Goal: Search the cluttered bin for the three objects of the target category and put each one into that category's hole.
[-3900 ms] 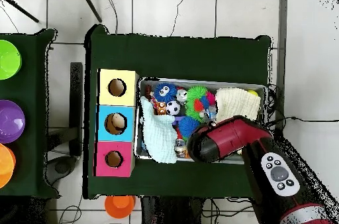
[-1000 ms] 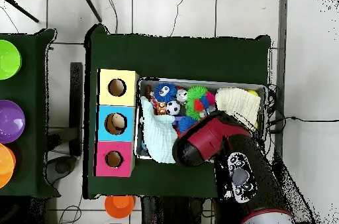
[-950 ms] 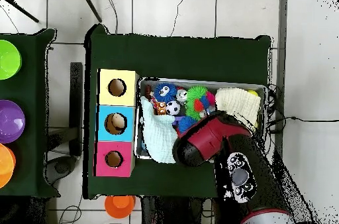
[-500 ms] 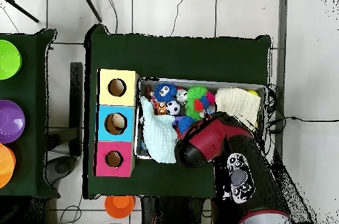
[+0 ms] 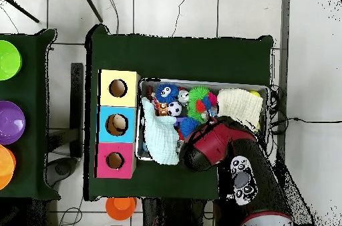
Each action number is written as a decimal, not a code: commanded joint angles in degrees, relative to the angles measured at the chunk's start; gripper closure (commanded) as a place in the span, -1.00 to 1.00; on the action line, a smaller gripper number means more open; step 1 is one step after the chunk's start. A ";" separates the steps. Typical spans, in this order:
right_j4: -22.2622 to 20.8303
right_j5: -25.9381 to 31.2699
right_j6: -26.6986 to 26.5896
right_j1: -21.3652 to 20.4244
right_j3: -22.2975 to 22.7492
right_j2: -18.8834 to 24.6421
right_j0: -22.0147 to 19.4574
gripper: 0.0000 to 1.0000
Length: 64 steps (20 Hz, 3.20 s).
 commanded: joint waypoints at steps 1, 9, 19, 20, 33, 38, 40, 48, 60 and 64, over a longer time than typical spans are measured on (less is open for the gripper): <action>-1.36 -2.28 7.35 3.73 -3.81 -1.63 1.33 -1.00; -1.36 -4.63 8.10 5.64 -4.84 -3.04 1.90 -1.00; 0.18 -7.37 8.31 6.25 -4.62 -3.74 2.37 -1.00; 0.23 -7.77 8.45 6.30 -4.72 -3.91 2.45 -1.00; 0.54 -13.04 10.28 7.11 -6.01 -7.35 5.15 -1.00; 1.01 -15.06 10.66 7.49 -6.58 -9.28 6.52 -1.00; 1.26 -15.45 10.57 7.96 -6.85 -9.96 6.76 -1.00; 2.12 -14.18 8.57 9.29 -8.07 -9.76 6.11 -1.00; 2.92 -13.99 7.64 8.91 -8.09 -8.77 5.54 -1.00; 3.23 -14.43 7.74 8.64 -7.91 -8.82 5.60 -1.00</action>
